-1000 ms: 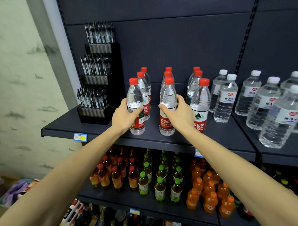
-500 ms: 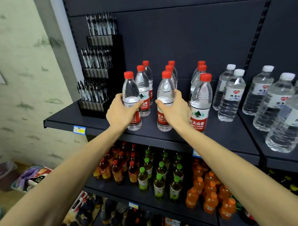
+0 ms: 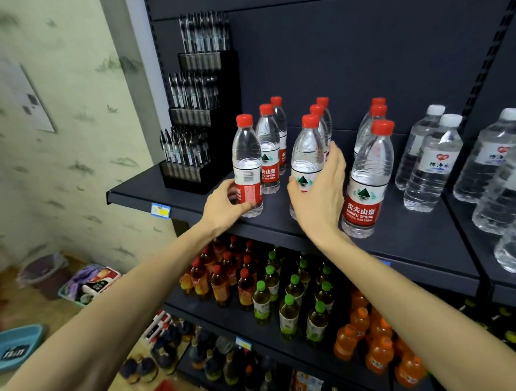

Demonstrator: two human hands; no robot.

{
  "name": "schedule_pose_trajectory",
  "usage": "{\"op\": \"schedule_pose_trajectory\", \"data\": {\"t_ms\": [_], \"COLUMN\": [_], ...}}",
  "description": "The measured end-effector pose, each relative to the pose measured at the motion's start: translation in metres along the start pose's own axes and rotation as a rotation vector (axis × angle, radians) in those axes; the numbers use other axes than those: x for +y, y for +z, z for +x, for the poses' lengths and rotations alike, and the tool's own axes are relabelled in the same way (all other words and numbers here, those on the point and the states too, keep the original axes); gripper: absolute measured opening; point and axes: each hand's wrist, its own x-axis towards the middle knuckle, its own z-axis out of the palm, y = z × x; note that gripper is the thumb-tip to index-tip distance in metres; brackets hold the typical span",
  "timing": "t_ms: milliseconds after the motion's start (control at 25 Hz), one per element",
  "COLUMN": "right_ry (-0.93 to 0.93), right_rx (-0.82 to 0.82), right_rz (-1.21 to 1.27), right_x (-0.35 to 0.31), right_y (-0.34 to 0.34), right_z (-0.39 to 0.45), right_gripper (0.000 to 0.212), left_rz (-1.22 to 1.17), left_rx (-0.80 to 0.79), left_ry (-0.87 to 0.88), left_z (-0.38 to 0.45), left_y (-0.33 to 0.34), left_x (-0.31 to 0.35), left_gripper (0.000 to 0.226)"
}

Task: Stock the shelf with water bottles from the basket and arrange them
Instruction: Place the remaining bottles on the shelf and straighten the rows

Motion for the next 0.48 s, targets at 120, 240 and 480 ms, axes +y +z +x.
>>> {"op": "schedule_pose_trajectory", "data": {"t_ms": [120,240,480], "right_ry": [-0.264,-0.211,0.221], "right_rx": [0.104,-0.118,-0.380], "right_rz": [0.094,0.158,0.071], "right_x": [-0.014,-0.024,-0.036], "right_y": [0.008,0.032,0.097], "right_z": [-0.019,-0.027,-0.016], "right_gripper": [0.075,0.072,0.098], "left_rz": [0.026,0.087,0.112], "left_rx": [0.002,0.126,0.163], "left_ry": [0.042,0.060,0.073], "left_z": [-0.002,-0.007,-0.030], "left_y": [-0.014,-0.036,-0.086], "left_x": [-0.012,-0.025,-0.049], "left_gripper": [0.075,0.052,0.033]}}
